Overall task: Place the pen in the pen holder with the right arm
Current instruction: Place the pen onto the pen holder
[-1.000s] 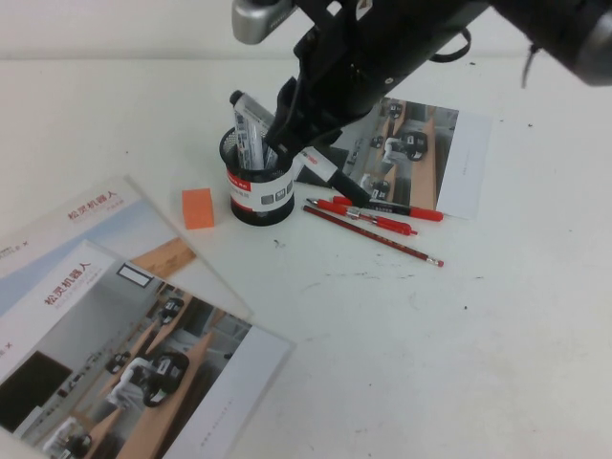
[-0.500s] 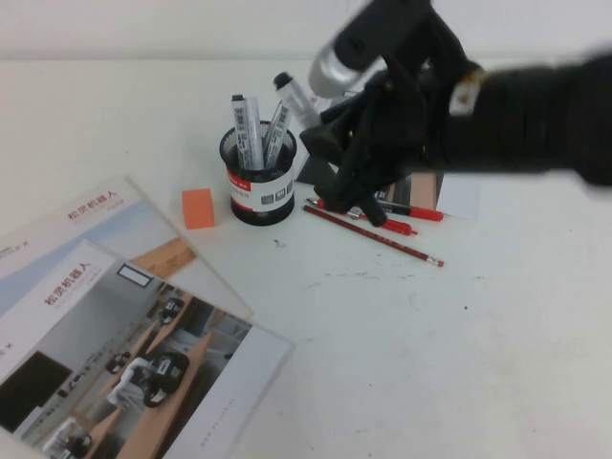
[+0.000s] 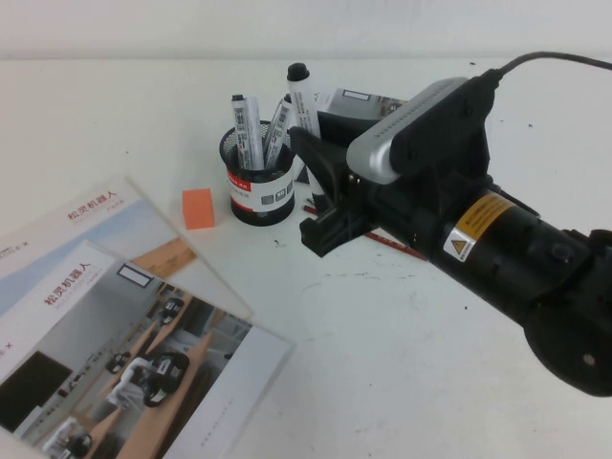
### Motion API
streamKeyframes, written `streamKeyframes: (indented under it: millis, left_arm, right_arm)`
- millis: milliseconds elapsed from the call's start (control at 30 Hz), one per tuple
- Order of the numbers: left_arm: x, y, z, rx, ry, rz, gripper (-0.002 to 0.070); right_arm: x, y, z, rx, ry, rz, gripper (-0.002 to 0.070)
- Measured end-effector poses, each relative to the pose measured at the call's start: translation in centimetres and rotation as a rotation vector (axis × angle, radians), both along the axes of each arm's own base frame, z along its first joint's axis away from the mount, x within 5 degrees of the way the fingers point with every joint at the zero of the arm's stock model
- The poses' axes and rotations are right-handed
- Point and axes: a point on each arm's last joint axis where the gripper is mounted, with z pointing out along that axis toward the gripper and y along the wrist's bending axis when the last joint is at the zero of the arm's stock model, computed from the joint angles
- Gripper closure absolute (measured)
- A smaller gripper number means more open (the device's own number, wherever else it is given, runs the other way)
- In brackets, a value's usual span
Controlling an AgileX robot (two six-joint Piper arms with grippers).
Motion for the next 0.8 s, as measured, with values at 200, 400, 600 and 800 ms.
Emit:
streamKeyframes:
  millis: [200,400,600,800]
  left_arm:
    - [0.0,0.0,0.0,0.0,0.0,0.0,0.0676]
    - [0.0,0.0,0.0,0.0,0.0,0.0,0.0676]
    - [0.0,0.0,0.0,0.0,0.0,0.0,0.0676]
    - [0.0,0.0,0.0,0.0,0.0,0.0,0.0676]
  right_arm:
    - [0.4,0.1,0.0,0.075,-0.02,-0.021,0.0545]
    - [2.0,0.1,-1.1,0.056,-0.124,-0.01,0.0545]
    - [5.2,0.5,-2.9,0.171,-0.13,-0.046,0.0545]
    - [8.1,2.6,-4.2,0.196,-0.119,-0.047,0.0545]
